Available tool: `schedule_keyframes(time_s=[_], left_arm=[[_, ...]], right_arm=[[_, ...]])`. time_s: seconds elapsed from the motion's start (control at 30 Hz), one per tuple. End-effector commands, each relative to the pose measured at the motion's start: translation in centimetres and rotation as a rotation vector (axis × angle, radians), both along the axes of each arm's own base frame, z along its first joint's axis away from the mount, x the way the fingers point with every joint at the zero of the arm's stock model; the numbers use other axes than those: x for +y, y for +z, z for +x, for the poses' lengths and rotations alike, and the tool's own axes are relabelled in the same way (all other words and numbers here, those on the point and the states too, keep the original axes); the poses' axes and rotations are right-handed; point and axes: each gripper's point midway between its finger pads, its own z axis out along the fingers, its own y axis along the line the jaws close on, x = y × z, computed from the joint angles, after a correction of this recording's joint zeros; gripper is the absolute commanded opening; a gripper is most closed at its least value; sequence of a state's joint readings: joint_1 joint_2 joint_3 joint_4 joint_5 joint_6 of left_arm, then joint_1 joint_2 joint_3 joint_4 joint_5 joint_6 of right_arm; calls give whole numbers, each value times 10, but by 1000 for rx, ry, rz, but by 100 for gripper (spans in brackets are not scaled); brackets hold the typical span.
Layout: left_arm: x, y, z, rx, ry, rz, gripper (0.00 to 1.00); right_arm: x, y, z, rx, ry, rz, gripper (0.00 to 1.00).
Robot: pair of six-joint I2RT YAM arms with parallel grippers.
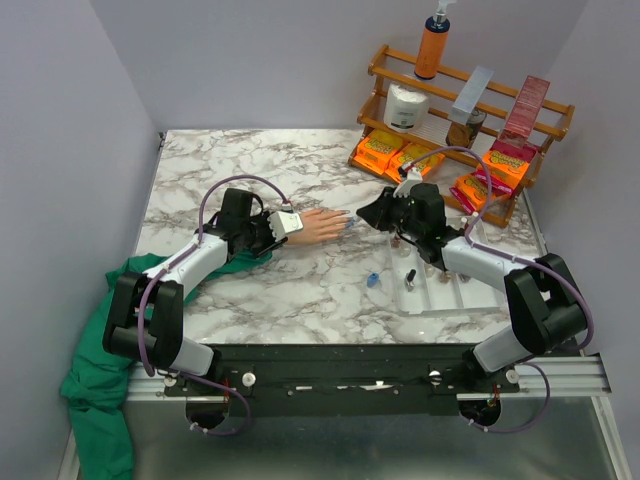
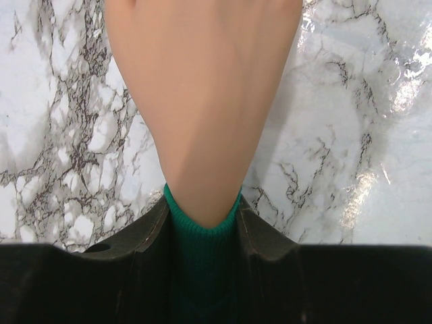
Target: Paint the nails
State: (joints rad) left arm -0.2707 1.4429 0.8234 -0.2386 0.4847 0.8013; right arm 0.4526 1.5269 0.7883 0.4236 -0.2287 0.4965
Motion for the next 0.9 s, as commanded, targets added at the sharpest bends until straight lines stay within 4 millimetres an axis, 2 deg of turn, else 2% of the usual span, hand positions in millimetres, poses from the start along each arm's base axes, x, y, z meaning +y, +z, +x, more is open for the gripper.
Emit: schedule_keyframes(time_s=[0.0, 0.33, 0.87], left_arm=[[-13, 15, 5, -12, -26, -64, 0], [-12, 13, 4, -7, -24, -61, 0], [-13, 13, 2, -5, -27, -65, 0]], right_arm=[[-1, 6, 4, -17, -21, -12, 1], [-6, -3, 6, 16, -52, -35, 1], [-13, 2, 9, 21, -77, -35, 1]])
